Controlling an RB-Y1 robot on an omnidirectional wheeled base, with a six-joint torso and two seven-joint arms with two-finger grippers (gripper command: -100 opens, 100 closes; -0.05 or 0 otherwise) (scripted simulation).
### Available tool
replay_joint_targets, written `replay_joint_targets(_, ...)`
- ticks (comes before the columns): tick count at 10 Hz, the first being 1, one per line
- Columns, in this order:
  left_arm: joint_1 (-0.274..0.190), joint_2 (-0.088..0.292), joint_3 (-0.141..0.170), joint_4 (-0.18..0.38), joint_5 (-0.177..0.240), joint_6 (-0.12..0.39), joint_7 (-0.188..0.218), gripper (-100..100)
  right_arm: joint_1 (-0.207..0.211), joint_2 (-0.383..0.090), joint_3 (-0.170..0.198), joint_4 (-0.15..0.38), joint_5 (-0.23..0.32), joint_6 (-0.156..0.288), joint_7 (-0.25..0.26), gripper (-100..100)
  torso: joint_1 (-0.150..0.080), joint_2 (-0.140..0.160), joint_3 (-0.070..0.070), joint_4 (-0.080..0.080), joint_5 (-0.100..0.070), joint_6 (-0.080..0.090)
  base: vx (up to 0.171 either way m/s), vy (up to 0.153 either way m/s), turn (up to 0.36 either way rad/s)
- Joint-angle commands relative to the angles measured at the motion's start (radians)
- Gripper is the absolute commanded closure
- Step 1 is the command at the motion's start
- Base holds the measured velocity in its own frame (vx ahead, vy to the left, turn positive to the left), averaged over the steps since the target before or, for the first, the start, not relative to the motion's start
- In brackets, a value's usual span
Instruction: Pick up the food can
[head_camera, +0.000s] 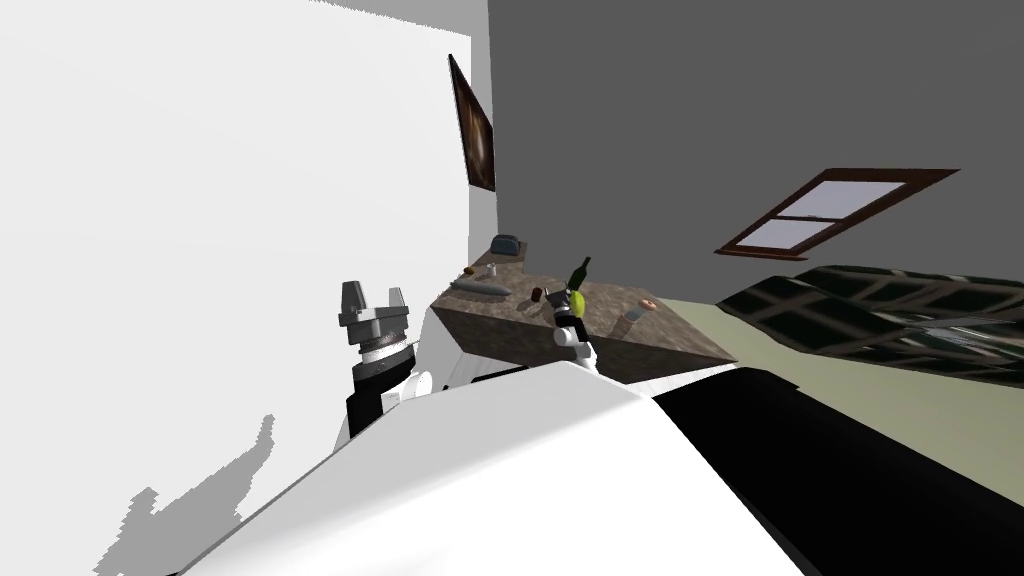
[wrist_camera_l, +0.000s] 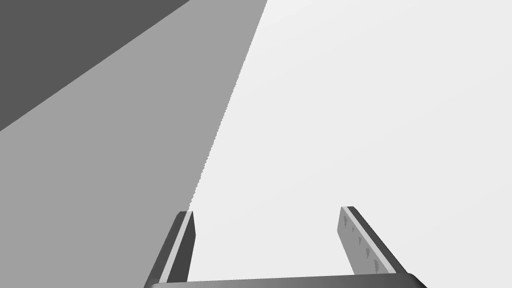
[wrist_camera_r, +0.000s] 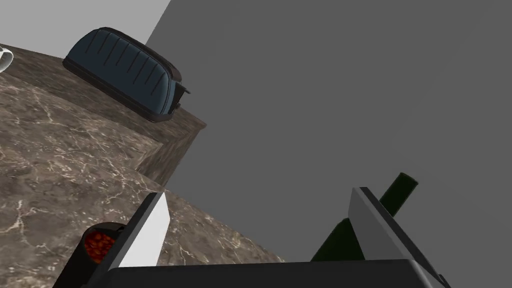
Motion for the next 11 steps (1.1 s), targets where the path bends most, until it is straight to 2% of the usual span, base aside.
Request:
replay_joint_targets(1,0.0,0.0,0.0,0.0,0.0,0.0,0.0,0,-0.023,0.004,-0.005,0.035,-0.025,0.027,-0.041,-100,0.0,0.0,0.0,0.0,0.0,0.0,-0.013,-0.034,0.079)
replay_joint_targets(4,0.0,0.0,0.0,0.0,0.0,0.0,0.0,0,-0.081,0.018,-0.016,0.117,-0.086,0.097,-0.128,-100,-0.002,0.0,0.0,0.0,0.0,0.0,-0.015,-0.062,0.141)
replay_joint_targets(5,0.0,0.0,0.0,0.0,0.0,0.0,0.0,0,-0.081,0.018,-0.016,0.119,-0.086,0.097,-0.135,-100,-0.002,0.0,0.0,0.0,0.0,0.0,-0.01,-0.051,0.035)
replay_joint_targets(11,0.0,0.0,0.0,0.0,0.0,0.0,0.0,0,-0.187,0.065,-0.039,0.274,-0.185,0.225,-0.304,-100,-0.003,0.0,0.0,0.0,-0.001,0.0,-0.02,-0.072,0.103)
